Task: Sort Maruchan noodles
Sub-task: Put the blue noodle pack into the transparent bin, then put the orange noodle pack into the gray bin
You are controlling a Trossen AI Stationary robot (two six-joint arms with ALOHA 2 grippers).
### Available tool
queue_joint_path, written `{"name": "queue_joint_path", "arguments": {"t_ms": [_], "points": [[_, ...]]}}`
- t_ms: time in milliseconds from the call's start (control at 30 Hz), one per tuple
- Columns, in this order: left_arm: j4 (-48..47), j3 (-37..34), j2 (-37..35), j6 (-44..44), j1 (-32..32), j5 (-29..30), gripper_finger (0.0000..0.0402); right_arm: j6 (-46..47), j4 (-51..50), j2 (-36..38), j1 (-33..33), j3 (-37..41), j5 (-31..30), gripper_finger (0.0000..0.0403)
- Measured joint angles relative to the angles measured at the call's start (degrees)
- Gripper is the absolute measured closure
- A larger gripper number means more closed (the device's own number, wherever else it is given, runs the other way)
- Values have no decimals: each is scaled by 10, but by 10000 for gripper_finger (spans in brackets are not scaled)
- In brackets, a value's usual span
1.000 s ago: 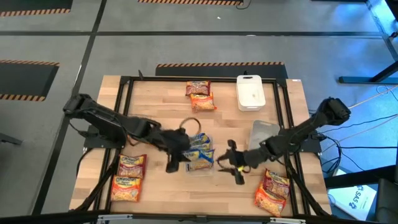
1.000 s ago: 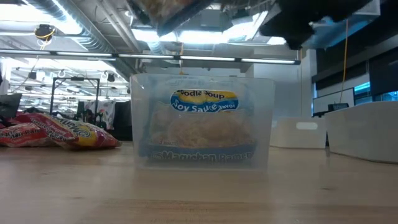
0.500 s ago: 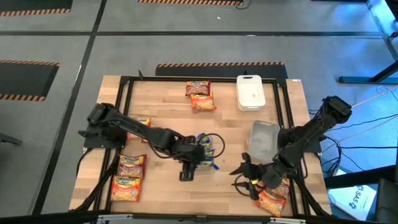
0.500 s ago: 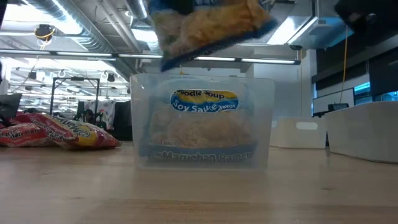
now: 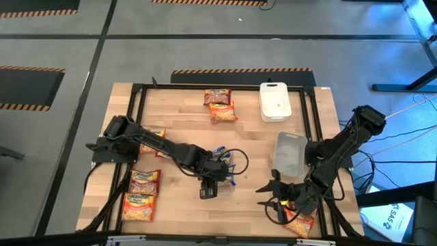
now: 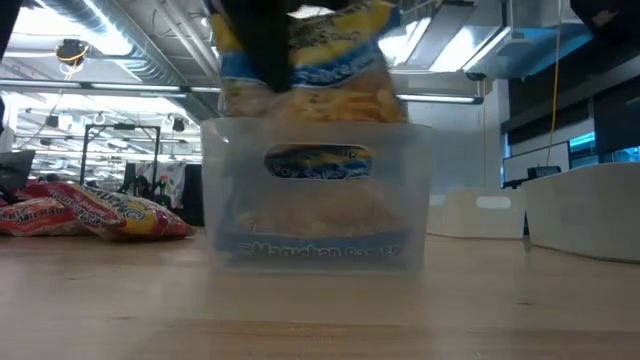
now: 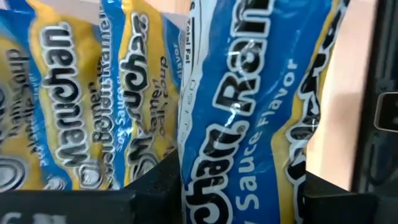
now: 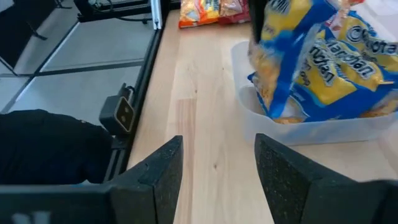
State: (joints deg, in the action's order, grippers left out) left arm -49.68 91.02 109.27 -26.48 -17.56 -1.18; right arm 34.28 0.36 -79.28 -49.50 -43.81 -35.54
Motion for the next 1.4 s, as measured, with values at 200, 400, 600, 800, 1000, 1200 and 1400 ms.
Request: {"name": "queue_joint_path", "arguments": {"t_ms": [200, 400, 600, 800, 1000, 1200, 1400], "points": [[-20, 0, 42, 0, 1, -40, 264, 0, -11, -1, 0, 0, -12, 222], [-36, 0, 69, 3, 6, -60, 264, 0, -16, -1, 0, 0, -14, 222], [-32, 0, 76, 16, 7, -43, 243, 2, -18, -1, 0, 0, -22, 222], [-33, 1, 76, 22, 7, -31, 202, 2, -18, -1, 0, 0, -25, 222], [-74, 51, 75, 40, 5, -42, 196, 0, -19, -1, 0, 0, -25, 222], [-175, 126, 73, 54, 0, -15, 196, 0, -18, -1, 0, 0, -25, 222], [-199, 140, 54, 118, -21, 51, 196, -1, -10, -1, 2, 0, -82, 222]]}}
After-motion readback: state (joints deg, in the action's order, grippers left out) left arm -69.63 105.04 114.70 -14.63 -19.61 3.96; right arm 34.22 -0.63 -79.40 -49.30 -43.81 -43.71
